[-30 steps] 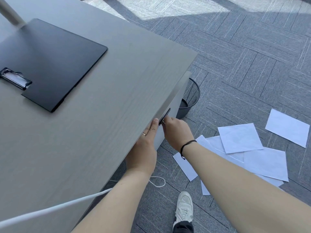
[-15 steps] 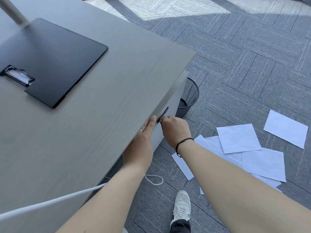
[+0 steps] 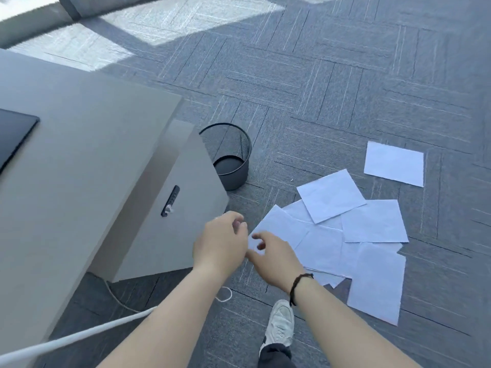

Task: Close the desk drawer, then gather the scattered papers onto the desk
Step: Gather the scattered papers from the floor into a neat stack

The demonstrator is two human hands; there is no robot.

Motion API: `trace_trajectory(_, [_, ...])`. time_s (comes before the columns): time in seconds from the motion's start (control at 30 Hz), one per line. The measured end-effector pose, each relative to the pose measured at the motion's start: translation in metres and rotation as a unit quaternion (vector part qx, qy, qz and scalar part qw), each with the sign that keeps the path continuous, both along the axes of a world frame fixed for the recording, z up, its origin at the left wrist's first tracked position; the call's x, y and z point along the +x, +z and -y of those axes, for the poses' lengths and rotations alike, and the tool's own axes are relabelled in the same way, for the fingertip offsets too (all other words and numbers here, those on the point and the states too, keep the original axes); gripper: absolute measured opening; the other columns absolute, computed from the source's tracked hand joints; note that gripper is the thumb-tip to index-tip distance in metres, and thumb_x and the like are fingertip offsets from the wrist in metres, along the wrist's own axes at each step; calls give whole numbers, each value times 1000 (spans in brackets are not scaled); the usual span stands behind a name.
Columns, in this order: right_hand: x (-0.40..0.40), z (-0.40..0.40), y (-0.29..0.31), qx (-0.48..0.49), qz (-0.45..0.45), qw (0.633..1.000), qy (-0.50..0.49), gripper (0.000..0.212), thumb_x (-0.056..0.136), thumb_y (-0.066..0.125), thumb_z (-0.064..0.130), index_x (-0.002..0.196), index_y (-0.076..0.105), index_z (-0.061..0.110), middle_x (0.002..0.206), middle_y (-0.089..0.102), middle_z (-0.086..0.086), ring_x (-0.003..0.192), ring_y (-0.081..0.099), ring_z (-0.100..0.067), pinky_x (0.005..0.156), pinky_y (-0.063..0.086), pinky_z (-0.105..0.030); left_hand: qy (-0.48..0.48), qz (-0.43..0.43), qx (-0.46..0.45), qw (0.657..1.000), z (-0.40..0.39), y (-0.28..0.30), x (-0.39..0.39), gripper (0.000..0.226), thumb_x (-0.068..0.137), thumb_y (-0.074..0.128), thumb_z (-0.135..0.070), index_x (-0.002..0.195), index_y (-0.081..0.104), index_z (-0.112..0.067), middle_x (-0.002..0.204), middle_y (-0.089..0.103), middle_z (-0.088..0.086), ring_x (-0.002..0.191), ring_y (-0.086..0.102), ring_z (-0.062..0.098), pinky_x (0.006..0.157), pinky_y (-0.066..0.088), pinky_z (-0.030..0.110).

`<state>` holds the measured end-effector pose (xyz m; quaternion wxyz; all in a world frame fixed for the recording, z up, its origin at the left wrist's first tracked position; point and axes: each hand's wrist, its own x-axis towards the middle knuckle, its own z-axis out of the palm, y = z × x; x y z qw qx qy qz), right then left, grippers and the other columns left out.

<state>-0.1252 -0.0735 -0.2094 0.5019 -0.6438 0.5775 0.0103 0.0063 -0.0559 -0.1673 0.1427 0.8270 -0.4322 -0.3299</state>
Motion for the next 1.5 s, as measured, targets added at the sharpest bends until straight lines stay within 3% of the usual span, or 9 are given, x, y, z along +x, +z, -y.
trace_trajectory(0.17, [-107,-27,-53,91,-60,992,-63,50,92,59,44,137,51,24,137,58,1,123,56,-15,99,43,-27,19,-40,70,997,13,-61,-31,11,89,52,-39,93,62,-41,93,65,-22,93,63,12,85,51,33])
trace_trajectory(0.37, [-199,-43,-131,133,-102,969,-182,57,93,59,41,144,42,23,139,54,-4,122,54,-18,91,41,-27,58,21,146,987,27,-169,-56,25,91,47,-49,94,63,-31,95,63,-8,93,58,25,81,45,35])
trace_trajectory(0.53, [-224,-33,-227,136,-94,947,-277,59,92,61,35,145,41,18,126,58,-8,112,55,-21,85,38,-26,6,97,292,951,41,-303,-49,59,89,40,-51,124,60,-8,129,63,14,113,59,37,88,44,36])
trace_trajectory(0.67, [-230,-24,-318,166,-67,918,-354,62,89,62,41,144,41,24,131,57,-7,115,60,-24,97,47,-35,-21,128,337,933,48,-386,-35,54,95,48,-39,130,55,1,129,63,17,114,60,35,77,40,31])
trace_trajectory(0.93, [-255,-5,-471,236,57,752,-613,77,83,70,40,148,36,14,100,53,4,97,55,-23,87,51,-41,-54,55,268,960,95,-504,-24,74,80,76,-39,140,49,-7,137,60,14,121,57,32,89,44,37])
trace_trajectory(1.03, [-268,2,-499,176,-26,785,-593,84,82,74,41,149,32,13,140,50,-10,125,51,-28,103,42,-41,-61,22,276,959,118,-549,-43,119,50,84,-68,143,41,-7,135,58,14,115,59,35,87,50,40])
trace_trajectory(1.13, [-281,17,-514,120,-101,825,-543,94,74,79,47,149,33,14,147,38,-16,129,47,-31,96,42,-37,-59,104,270,955,130,-581,-66,143,26,82,-79,137,38,0,131,55,23,116,56,40,92,50,47])
trace_trajectory(1.3, [-296,42,-531,102,-202,849,-477,114,59,83,59,151,29,18,146,35,-15,131,44,-35,104,44,-46,-113,115,252,954,142,-585,-87,90,45,82,-69,101,50,-6,95,67,9,83,64,29,74,53,38])
trace_trajectory(1.5, [-297,63,-541,118,-225,852,-457,115,58,84,51,151,23,21,142,41,-13,129,46,-35,100,45,-48,-273,37,225,935,144,-580,-165,29,81,65,-45,86,56,-18,86,60,2,82,62,25,67,45,30])
